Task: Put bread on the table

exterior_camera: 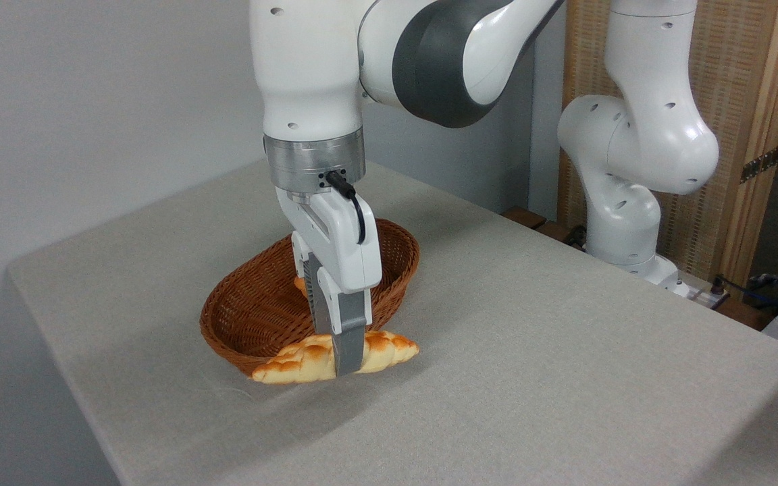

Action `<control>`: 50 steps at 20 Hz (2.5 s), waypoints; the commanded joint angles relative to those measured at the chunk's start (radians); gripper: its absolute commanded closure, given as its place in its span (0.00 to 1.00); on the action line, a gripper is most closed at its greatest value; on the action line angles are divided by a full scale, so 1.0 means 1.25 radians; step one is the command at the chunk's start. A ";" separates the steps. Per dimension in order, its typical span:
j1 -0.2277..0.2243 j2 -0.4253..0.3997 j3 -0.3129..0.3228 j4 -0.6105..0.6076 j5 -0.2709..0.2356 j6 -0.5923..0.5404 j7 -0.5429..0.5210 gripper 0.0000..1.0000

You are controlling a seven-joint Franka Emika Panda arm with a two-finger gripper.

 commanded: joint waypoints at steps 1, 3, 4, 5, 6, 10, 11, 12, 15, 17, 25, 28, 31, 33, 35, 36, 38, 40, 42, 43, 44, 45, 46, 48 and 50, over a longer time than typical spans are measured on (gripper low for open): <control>-0.006 0.002 0.018 0.010 0.012 0.007 0.014 0.21; -0.007 0.001 0.029 0.010 0.017 0.008 0.015 0.17; -0.007 0.001 0.029 0.010 0.025 0.008 0.015 0.17; -0.007 0.001 0.029 0.010 0.044 0.008 0.014 0.13; -0.007 0.001 0.029 0.010 0.062 0.008 0.014 0.09; -0.007 0.001 0.029 0.010 0.070 0.008 0.013 0.02; -0.007 0.001 0.029 0.010 0.071 0.008 0.013 0.00; -0.007 0.001 0.029 0.010 0.071 0.008 0.013 0.00; -0.007 0.001 0.029 0.010 0.070 0.008 0.010 0.00; -0.007 0.001 0.029 0.010 0.070 0.008 0.010 0.00; -0.007 -0.008 0.028 0.011 0.055 0.005 -0.003 0.00; -0.007 -0.024 0.024 0.015 -0.014 -0.006 -0.066 0.00; -0.009 -0.028 0.012 0.037 -0.064 -0.030 -0.136 0.00; -0.007 -0.026 -0.007 0.067 -0.065 -0.065 -0.175 0.00; -0.007 -0.024 -0.025 0.092 -0.065 -0.098 -0.206 0.00; -0.007 -0.023 -0.034 0.105 -0.065 -0.128 -0.232 0.00; -0.007 -0.018 -0.043 0.136 -0.065 -0.176 -0.278 0.00; -0.007 -0.014 -0.049 0.172 -0.064 -0.231 -0.303 0.00; -0.007 0.000 -0.063 0.236 -0.063 -0.311 -0.304 0.00; -0.007 0.010 -0.072 0.266 -0.061 -0.338 -0.304 0.00; -0.007 0.019 -0.075 0.284 -0.060 -0.353 -0.305 0.00; -0.007 0.020 -0.076 0.288 -0.061 -0.354 -0.308 0.00; -0.007 0.021 -0.085 0.289 -0.060 -0.354 -0.316 0.00; -0.009 0.025 -0.107 0.291 -0.055 -0.354 -0.326 0.00; -0.010 0.028 -0.119 0.290 -0.050 -0.354 -0.325 0.00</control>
